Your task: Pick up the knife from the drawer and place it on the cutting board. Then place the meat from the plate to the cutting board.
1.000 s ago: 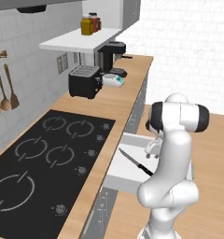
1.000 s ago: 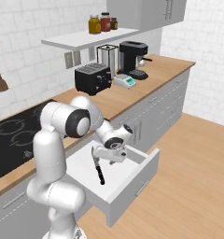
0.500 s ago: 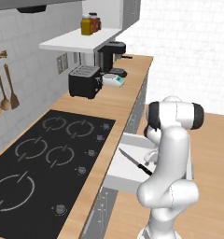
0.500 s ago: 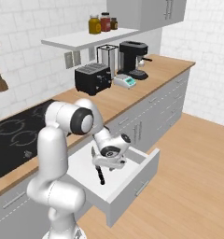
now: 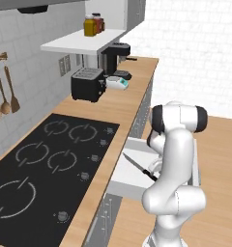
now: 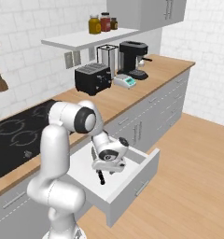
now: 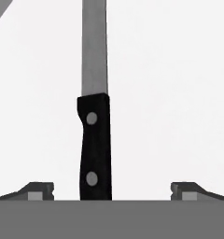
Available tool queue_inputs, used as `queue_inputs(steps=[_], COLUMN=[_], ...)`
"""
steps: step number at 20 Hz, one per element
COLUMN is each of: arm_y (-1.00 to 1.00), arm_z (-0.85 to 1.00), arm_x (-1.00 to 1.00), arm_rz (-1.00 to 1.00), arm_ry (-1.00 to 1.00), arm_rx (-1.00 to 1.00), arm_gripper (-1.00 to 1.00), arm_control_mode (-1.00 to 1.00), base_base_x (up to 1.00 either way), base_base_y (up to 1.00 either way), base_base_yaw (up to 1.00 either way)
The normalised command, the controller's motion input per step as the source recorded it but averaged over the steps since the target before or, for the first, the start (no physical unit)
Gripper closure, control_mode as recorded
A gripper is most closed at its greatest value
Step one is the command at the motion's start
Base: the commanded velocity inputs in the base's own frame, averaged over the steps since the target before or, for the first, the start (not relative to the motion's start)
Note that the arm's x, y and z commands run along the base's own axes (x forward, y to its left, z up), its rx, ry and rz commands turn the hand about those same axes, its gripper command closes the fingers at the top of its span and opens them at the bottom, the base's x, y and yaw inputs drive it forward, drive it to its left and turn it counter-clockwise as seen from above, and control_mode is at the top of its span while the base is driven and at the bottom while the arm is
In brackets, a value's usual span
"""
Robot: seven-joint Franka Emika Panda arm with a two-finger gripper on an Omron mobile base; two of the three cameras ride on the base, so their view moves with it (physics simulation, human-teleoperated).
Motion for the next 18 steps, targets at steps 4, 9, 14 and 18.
queue_inputs(steps=[4, 9, 14, 18], arm_y=[0.0, 0.1, 0.11, 0.03], arm_z=[-0.15, -0.02, -0.02, -0.09], arm_x=[0.0, 0.0, -0.04, -0.19], arm_rz=[0.01, 0.01, 0.0, 0.0], arm_ry=[0.0, 0.0, 0.0, -0.02], arm_rx=[-0.05, -0.02, -0.03, -0.05], arm_gripper=[-1.0, -1.0, -1.0, -1.0], arm_control_mode=[-1.0, -1.0, -1.0, -1.0], base_base_x=[0.0, 0.0, 0.0, 0.0], base_base_y=[0.0, 0.0, 0.0, 0.0], base_base_yaw=[0.0, 0.0, 0.0, 0.0])
